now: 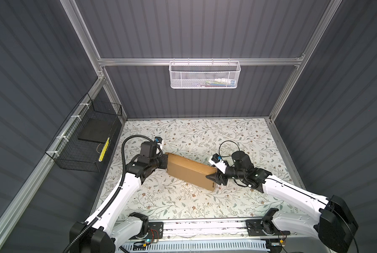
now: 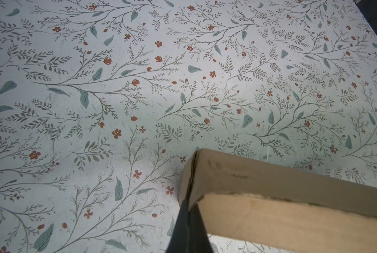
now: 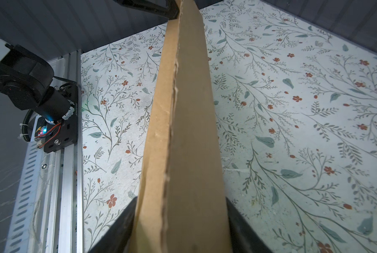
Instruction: Fold the paper box
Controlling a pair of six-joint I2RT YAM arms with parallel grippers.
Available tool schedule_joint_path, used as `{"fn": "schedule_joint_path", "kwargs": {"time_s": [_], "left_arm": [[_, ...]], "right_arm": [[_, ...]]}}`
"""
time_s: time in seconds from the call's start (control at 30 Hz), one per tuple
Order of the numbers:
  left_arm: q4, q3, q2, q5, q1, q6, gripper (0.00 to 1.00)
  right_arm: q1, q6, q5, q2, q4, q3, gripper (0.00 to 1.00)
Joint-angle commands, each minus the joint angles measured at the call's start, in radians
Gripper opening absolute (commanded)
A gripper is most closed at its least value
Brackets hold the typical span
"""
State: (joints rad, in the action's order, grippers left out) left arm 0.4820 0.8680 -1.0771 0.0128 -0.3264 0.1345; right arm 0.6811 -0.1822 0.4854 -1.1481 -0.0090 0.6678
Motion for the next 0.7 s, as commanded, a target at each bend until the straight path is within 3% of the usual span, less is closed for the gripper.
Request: {"fn": "schedule_joint_path", "kwargs": {"time_s": [0.0,0.3,0.67], "left_arm": [[0.043,-0.017,0.009,-0.028,0.004,0.009,0.00],[0.029,-0.008,0.003,-0.032,0.004,0.028,0.00],[0.020,-0.001,-0.006,-0.033,0.005,0.049,0.00]], "right_arm": [[-0.003,0.011,-0.017,0.058,-0.002,0.000,0.62],[-0.003,0.034,-0.022,0.139,-0.024,-0.017,0.68],[-0.003,0.131,-0.091,0.348,-0.097,-0.002,0.66]]}}
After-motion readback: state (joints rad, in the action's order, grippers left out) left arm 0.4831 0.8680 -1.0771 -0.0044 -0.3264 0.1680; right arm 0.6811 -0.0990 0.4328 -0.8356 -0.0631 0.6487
